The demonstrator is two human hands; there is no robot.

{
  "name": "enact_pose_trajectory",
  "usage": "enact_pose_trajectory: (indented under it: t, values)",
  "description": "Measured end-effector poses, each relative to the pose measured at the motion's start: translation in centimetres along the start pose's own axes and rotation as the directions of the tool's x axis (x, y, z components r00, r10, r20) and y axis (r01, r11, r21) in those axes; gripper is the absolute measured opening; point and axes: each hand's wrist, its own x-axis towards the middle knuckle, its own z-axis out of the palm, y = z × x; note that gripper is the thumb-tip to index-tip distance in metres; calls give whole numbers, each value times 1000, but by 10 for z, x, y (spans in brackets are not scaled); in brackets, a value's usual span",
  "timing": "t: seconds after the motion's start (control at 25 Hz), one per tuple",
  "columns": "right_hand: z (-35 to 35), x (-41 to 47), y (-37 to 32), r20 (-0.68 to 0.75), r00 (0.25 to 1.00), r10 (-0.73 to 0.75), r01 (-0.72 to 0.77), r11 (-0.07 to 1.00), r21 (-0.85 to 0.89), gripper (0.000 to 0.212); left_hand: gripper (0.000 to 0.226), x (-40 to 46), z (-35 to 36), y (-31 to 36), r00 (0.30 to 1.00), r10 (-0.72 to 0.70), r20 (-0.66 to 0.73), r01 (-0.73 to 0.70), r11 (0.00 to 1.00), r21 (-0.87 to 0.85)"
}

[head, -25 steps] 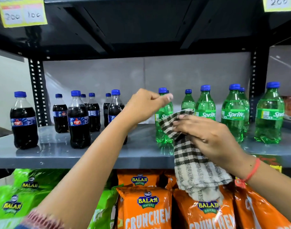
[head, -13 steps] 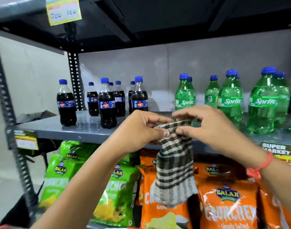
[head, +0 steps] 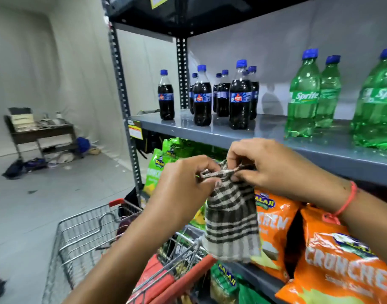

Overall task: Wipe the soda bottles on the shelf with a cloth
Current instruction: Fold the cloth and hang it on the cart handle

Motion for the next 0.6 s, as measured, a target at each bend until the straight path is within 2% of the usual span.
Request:
enact_pose_trajectory:
  t: [0.12,0.24,0.32,0.48,0.6]
  values:
    - [15,-6,-12,33,998,-44,43,999,32,21,14,-28,-5,0,997,-69,-46,71,996,48]
    - [24,-4,-23,88,989,-120,118,993,26,15,20,-45,-18,-5,985,-155,76,155,988,11]
    - [27,-1,-28,104,985,-137,135,991,24,12,29,-52,-29,-15,970,-176,168,167,984,65]
    - [33,2,-42,135,974,-182,171,981,95,10,24,-68,-42,-39,975,-81,209,11,949,316]
    - [37,5,-47,164,972,-170,152,982,116,13,22,-80,-51,-53,945,-70,319,-94,877,471]
